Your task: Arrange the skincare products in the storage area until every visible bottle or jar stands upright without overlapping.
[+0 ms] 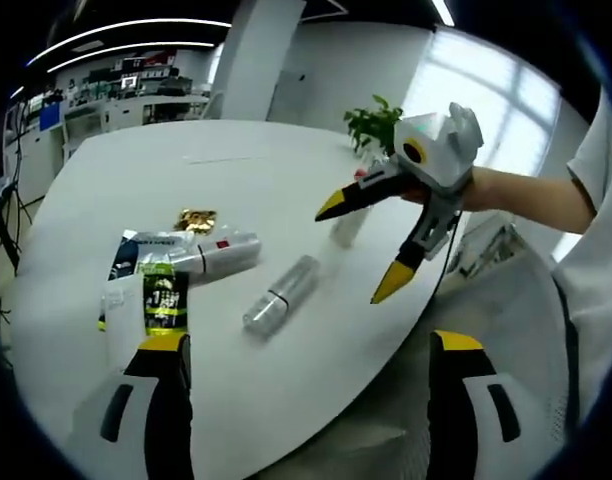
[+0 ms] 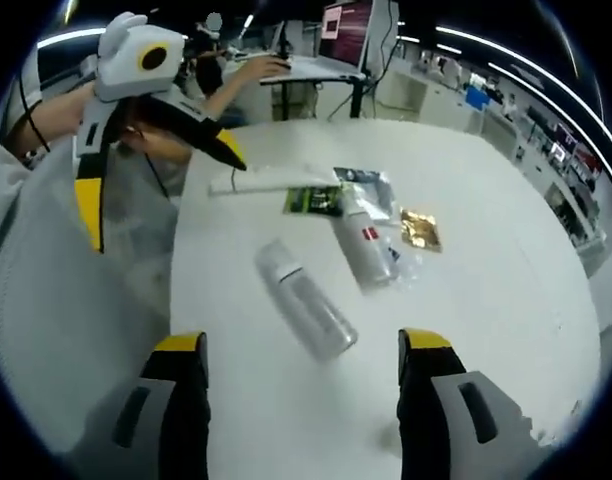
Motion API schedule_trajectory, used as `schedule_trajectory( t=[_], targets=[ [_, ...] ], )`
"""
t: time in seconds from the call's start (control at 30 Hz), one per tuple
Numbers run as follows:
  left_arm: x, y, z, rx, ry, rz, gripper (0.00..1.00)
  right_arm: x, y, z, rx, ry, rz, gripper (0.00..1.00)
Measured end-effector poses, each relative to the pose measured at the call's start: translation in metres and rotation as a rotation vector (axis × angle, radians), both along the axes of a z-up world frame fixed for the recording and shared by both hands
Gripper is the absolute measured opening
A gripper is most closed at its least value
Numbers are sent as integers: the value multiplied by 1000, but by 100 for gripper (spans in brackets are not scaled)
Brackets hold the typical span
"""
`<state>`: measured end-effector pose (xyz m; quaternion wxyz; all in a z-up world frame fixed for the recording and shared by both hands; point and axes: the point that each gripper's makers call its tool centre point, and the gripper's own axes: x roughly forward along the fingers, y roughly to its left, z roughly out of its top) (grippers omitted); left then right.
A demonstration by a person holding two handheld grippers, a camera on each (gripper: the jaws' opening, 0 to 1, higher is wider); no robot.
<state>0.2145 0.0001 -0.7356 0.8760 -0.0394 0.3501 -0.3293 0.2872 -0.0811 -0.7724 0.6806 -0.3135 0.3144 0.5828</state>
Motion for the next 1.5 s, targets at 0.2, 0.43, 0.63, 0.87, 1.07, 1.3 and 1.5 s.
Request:
schedule_trajectory(
  t=[0.2, 0.43, 0.63, 0.87, 1.07, 1.3, 1.5],
  targets=[
    [-1, 0, -2, 12, 4, -6, 90, 5, 11, -11, -58, -18, 63, 73],
    [2, 6, 0, 6, 1, 17, 90, 4, 27, -26, -93, -22, 140, 62],
    [3, 5, 1, 6, -6, 25, 89, 5, 34, -36, -133, -43, 193, 52],
    [2, 4, 0, 8, 0, 19, 88, 8, 39, -51, -173, -56, 248, 41],
    [-1, 0, -1, 19, 0, -6, 88, 6, 44, -56, -189, -54, 277, 35],
    [1, 3, -1, 11, -2, -1, 87, 8, 44, -58, -215, -64, 305, 26],
    [0, 3, -1, 10, -2, -3, 86, 9, 45, -58, -221, -89, 323, 22]
  ],
)
